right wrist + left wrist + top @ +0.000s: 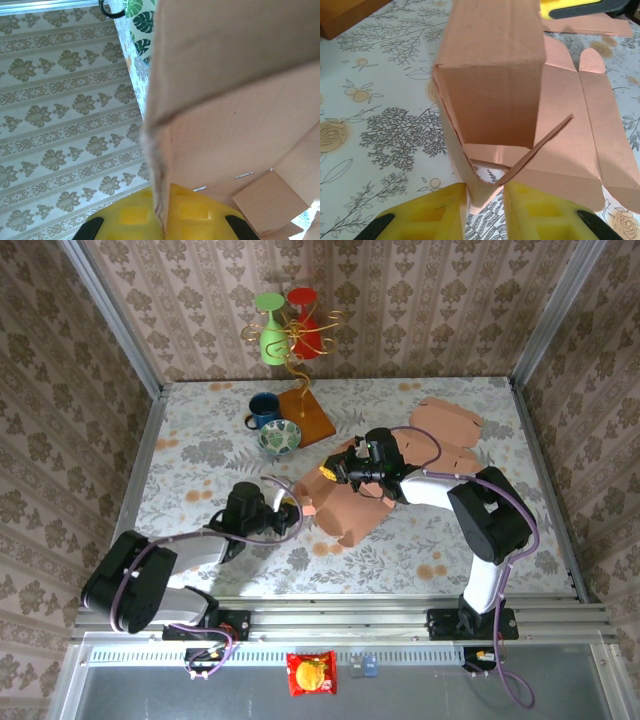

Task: Fold the paper box

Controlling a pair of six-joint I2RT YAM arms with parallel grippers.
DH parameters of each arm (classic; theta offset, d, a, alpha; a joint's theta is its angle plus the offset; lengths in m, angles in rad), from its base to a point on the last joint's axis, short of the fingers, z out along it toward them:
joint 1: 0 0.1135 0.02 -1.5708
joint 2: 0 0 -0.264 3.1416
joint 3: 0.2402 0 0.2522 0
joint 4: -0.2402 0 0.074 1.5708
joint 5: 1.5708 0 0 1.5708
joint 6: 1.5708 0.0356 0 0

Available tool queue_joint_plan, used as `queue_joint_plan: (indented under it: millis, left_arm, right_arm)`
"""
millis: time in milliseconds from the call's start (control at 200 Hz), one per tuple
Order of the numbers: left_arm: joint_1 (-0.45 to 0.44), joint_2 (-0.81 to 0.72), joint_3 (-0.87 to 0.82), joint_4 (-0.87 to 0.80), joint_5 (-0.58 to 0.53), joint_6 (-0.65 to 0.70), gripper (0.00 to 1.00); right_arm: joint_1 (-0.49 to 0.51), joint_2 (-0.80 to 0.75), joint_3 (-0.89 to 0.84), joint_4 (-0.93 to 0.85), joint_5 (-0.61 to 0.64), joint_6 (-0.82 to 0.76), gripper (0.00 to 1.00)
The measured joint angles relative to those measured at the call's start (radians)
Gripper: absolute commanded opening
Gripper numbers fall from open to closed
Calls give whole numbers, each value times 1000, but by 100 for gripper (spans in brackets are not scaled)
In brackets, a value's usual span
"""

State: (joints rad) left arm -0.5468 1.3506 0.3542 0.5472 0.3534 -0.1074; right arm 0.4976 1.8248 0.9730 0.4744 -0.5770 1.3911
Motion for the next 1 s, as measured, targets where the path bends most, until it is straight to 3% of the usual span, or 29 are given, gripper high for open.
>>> queue_joint_plan:
  millis: [310,1000]
  left_arm:
    - [-23,51,23,42,-5,3,29]
    - [-109,137,27,156,-229,-50,35]
  right_arm:
    - [0,9,-14,52,1,28,0]
    - [31,17,-176,356,140,134,0]
